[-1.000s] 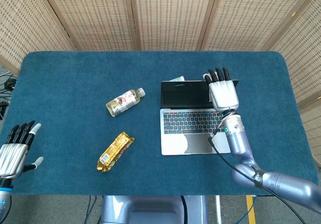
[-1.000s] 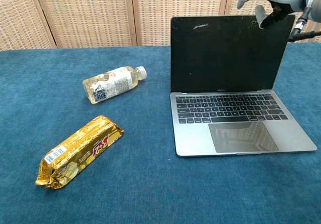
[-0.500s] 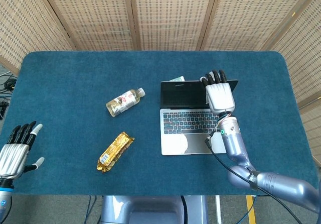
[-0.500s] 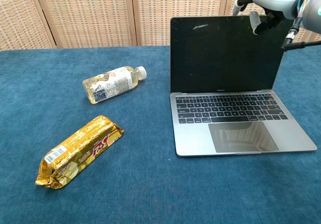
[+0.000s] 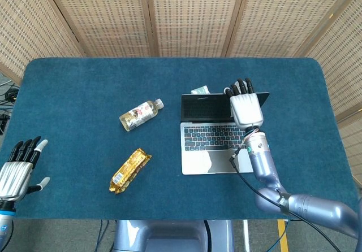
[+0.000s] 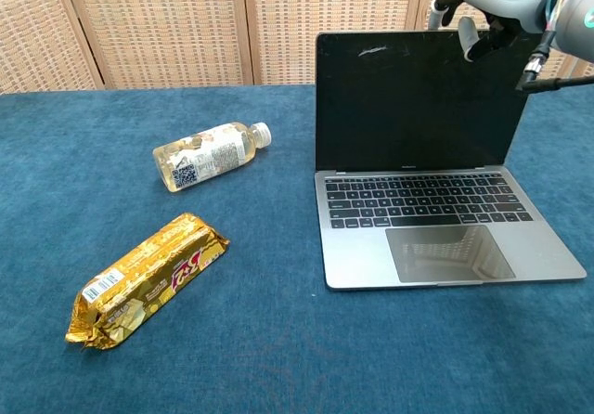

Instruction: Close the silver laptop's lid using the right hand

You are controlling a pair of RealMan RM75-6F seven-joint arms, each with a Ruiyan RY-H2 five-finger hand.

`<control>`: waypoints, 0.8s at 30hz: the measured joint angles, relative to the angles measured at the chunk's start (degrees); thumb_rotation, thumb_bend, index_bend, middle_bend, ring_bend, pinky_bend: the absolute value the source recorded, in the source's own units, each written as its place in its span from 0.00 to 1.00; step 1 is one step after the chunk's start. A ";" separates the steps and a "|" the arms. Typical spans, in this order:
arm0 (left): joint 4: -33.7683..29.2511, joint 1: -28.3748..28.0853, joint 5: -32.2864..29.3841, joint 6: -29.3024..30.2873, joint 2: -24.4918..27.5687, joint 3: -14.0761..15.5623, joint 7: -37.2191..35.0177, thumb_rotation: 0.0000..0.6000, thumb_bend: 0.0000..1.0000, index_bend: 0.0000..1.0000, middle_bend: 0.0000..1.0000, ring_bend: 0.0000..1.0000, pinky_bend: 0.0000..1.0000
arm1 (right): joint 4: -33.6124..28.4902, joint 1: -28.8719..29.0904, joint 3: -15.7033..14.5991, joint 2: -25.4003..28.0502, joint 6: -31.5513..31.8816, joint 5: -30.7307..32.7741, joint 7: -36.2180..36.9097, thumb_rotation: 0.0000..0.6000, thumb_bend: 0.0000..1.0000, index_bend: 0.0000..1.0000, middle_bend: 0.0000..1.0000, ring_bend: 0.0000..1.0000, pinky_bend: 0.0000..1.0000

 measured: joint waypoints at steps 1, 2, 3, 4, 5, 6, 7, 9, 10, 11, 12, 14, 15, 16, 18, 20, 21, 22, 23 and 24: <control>-0.03 -0.02 -0.02 -0.04 0.00 0.01 0.06 1.00 0.25 0.00 0.00 0.00 0.00 | -0.16 0.05 -0.01 0.03 0.25 -0.02 -0.11 1.00 0.89 0.33 0.31 0.11 0.05; -0.05 -0.02 -0.05 -0.04 0.01 0.02 0.09 1.00 0.25 0.00 0.00 0.00 0.00 | -0.34 0.09 -0.03 0.05 0.62 -0.05 -0.26 1.00 0.90 0.35 0.32 0.12 0.05; -0.07 0.00 -0.06 -0.02 0.01 0.04 0.11 1.00 0.25 0.00 0.00 0.00 0.00 | -0.48 0.11 -0.04 0.06 0.93 -0.08 -0.38 1.00 0.91 0.36 0.35 0.13 0.06; -0.11 -0.02 -0.05 -0.03 0.02 0.04 0.12 1.00 0.25 0.00 0.00 0.00 0.00 | -0.63 0.14 -0.06 0.07 1.25 -0.11 -0.51 1.00 0.92 0.38 0.37 0.15 0.07; -0.15 -0.03 -0.06 -0.04 0.04 0.04 0.14 1.00 0.25 0.00 0.00 0.00 0.00 | -0.85 0.17 -0.08 0.08 1.67 -0.13 -0.72 1.00 0.93 0.39 0.38 0.15 0.07; -0.16 -0.02 -0.05 -0.04 0.06 0.06 0.15 1.00 0.25 0.00 0.00 0.00 0.00 | -1.03 0.19 -0.11 0.09 1.93 -0.14 -0.89 1.00 0.93 0.40 0.40 0.16 0.07; -0.18 -0.02 -0.02 -0.03 0.07 0.09 0.16 1.00 0.25 0.00 0.00 0.00 0.00 | -1.18 0.21 -0.15 0.10 2.17 -0.15 -1.06 1.00 0.93 0.40 0.41 0.16 0.08; -0.21 -0.03 -0.01 -0.05 0.06 0.12 0.21 1.00 0.25 0.00 0.00 0.00 0.00 | -1.57 0.23 -0.22 0.13 2.80 -0.20 -1.40 1.00 0.93 0.40 0.42 0.17 0.08; -0.22 -0.04 -0.01 -0.07 0.06 0.13 0.22 1.00 0.25 0.00 0.00 0.00 0.00 | -1.76 0.23 -0.25 0.14 3.00 -0.21 -1.51 1.00 0.93 0.41 0.42 0.17 0.08; -0.22 -0.04 -0.01 -0.08 0.07 0.14 0.23 1.00 0.25 0.00 0.00 0.00 0.00 | -1.96 0.24 -0.27 0.17 3.15 -0.21 -1.60 1.00 0.93 0.41 0.42 0.17 0.08; -0.23 -0.05 -0.02 -0.11 0.07 0.15 0.24 1.00 0.25 0.00 0.00 0.00 0.00 | -2.10 0.23 -0.29 0.19 3.22 -0.19 -1.64 1.00 0.93 0.41 0.42 0.17 0.08; -0.25 -0.05 -0.06 -0.18 0.12 0.19 0.26 1.00 0.25 0.00 0.00 0.00 0.00 | -2.46 0.23 -0.42 0.26 3.35 -0.11 -1.79 1.00 0.93 0.41 0.42 0.17 0.08; -0.27 -0.07 -0.12 -0.24 0.13 0.20 0.29 1.00 0.25 0.00 0.00 0.00 0.00 | -2.54 0.23 -0.51 0.27 3.38 -0.03 -1.91 1.00 0.93 0.41 0.42 0.17 0.08; -0.32 -0.08 -0.19 -0.25 0.16 0.17 0.30 1.00 0.25 0.00 0.00 0.00 0.00 | -2.63 0.22 -0.61 0.28 3.33 0.17 -1.99 1.00 0.93 0.42 0.43 0.17 0.08; -0.35 -0.10 -0.17 -0.23 0.18 0.16 0.26 1.00 0.25 0.00 0.00 0.00 0.00 | -3.02 0.17 -0.93 0.27 3.29 0.86 -2.37 1.00 0.93 0.43 0.44 0.18 0.08; -0.31 -0.10 -0.19 -0.30 0.19 0.20 0.25 1.00 0.25 0.00 0.00 0.00 0.00 | -3.53 0.09 -1.32 0.26 3.54 1.09 -2.81 1.00 0.93 0.44 0.45 0.18 0.08; -0.31 -0.12 -0.20 -0.35 0.19 0.21 0.25 1.00 0.25 0.00 0.00 0.00 0.00 | -3.77 0.03 -1.45 0.27 3.72 1.11 -2.91 1.00 0.93 0.45 0.46 0.19 0.08; -0.31 -0.14 -0.22 -0.37 0.19 0.22 0.25 1.00 0.25 0.00 0.00 0.00 0.00 | -3.97 -0.02 -1.55 0.28 3.93 1.10 -3.00 1.00 0.93 0.45 0.46 0.19 0.08; -0.31 -0.15 -0.22 -0.41 0.19 0.23 0.25 1.00 0.25 0.00 0.00 0.00 0.00 | -4.19 -0.09 -1.68 0.29 4.20 1.06 -3.12 1.00 0.93 0.46 0.47 0.19 0.08; -0.31 -0.18 -0.23 -0.48 0.18 0.24 0.27 1.00 0.25 0.00 0.00 0.00 0.00 | -4.40 -0.15 -1.78 0.31 4.46 1.00 -3.23 1.00 0.93 0.46 0.47 0.19 0.08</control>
